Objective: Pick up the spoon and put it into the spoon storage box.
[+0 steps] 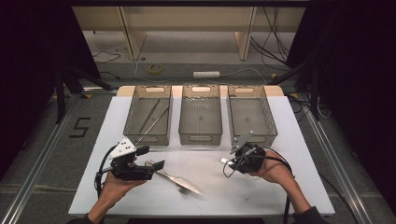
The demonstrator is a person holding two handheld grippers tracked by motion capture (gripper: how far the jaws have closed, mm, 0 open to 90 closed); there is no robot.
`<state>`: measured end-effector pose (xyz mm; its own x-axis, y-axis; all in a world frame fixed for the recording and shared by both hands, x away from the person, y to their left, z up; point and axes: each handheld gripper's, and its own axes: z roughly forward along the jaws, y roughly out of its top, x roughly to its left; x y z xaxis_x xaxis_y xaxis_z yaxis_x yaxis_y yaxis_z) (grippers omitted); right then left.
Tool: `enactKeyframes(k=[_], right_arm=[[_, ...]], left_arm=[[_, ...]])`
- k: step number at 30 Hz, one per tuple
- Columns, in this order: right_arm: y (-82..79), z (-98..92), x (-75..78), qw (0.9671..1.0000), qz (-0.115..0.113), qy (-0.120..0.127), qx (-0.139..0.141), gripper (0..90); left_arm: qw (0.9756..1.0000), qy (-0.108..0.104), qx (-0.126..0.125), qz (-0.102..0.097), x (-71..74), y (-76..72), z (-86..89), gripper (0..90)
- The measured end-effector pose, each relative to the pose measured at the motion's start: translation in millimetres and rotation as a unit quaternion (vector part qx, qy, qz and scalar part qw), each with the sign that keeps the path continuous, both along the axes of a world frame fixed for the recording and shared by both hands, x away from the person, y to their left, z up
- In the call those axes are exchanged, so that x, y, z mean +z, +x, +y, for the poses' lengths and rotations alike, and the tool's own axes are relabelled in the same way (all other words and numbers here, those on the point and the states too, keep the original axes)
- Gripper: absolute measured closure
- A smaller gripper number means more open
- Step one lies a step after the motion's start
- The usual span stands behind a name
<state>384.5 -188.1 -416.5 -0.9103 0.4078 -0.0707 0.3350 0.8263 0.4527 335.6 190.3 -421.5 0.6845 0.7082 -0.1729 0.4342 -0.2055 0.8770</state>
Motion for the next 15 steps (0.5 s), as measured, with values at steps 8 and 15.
enactKeyframes(k=[8,15], right_arm=[[25.4,12.3,24.0,0.9981,-0.025,0.054,-0.016,77.0],[48.5,26.0,46.6,0.9945,-0.043,0.088,-0.037,77.0]], left_arm=[[1.0000,-0.004,0.002,-0.002,0.2,1.5,-1.2,16.2],[1.0000,-0.006,0.004,-0.006,0.9,1.2,-0.6,16.2]])
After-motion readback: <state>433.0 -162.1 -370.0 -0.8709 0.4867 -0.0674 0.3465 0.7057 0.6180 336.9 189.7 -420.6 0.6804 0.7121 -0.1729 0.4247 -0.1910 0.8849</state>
